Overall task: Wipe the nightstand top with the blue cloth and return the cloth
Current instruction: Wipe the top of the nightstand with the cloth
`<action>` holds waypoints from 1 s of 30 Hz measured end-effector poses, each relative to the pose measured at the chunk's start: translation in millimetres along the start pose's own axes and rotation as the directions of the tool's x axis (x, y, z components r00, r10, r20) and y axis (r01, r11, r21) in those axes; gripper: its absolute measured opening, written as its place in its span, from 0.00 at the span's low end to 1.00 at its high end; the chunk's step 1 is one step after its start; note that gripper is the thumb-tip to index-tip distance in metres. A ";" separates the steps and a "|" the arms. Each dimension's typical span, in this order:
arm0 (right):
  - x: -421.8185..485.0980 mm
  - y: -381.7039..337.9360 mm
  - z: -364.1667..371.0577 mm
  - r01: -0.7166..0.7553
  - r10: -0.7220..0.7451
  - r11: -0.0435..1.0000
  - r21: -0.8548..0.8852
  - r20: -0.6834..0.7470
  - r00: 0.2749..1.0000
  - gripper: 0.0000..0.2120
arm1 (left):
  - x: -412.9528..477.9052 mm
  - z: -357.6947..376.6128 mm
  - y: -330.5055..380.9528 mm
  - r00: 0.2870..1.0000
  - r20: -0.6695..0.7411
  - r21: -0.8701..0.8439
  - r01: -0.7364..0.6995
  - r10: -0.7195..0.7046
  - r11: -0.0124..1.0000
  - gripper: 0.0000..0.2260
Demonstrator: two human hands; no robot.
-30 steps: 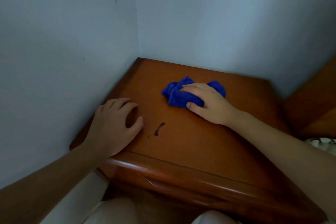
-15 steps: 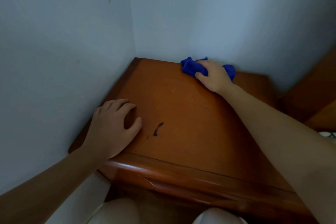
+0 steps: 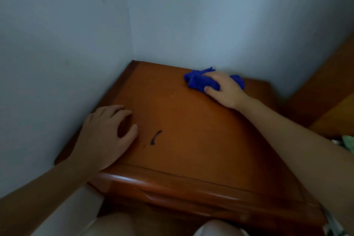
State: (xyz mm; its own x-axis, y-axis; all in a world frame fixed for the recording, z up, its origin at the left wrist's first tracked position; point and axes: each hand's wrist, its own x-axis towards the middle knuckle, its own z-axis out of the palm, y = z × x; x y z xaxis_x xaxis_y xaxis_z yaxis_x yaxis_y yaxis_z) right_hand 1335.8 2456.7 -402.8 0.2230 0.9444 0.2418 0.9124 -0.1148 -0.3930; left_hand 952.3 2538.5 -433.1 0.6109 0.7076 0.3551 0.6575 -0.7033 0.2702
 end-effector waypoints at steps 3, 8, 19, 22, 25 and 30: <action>23.3 9.6 0.9 -0.158 0.158 0.987 0.004 -0.060 0.986 0.23 | -0.8 -1.1 1.8 1.000 -0.007 0.003 0.007 -0.007 1.000 0.25; 23.7 2.7 5.0 -0.191 0.188 0.981 -0.039 -0.069 0.980 0.24 | -1.3 -3.6 3.5 1.000 0.000 0.017 0.011 -0.011 1.000 0.25; -68.6 -60.1 17.6 -0.046 0.045 0.998 -0.035 -0.011 0.999 0.24 | -5.2 -14.2 11.3 0.997 0.071 0.059 0.020 -0.024 0.998 0.29; -97.7 -78.5 17.7 0.012 -0.012 1.000 -0.026 -0.007 1.000 0.24 | -5.1 -16.0 15.5 0.994 0.110 0.128 -0.004 -0.010 0.992 0.32; -109.4 -79.3 14.0 0.052 -0.052 0.998 0.019 0.028 0.998 0.24 | -3.0 -15.7 25.8 0.989 0.146 0.149 -0.001 -0.021 0.989 0.36; -90.0 -52.2 4.6 -0.035 0.035 0.999 0.004 -0.019 0.999 0.23 | 11.1 -10.2 80.3 0.980 0.181 -0.025 -0.076 0.079 0.997 0.36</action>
State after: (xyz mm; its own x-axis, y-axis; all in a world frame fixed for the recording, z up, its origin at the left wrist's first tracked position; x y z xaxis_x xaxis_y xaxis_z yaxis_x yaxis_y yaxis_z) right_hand 1266.6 2379.1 -408.1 0.2610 0.9336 0.2453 0.9027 -0.1460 -0.4048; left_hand 1007.4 2489.2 -398.3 0.7308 0.6502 0.2079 0.5978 -0.7566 0.2648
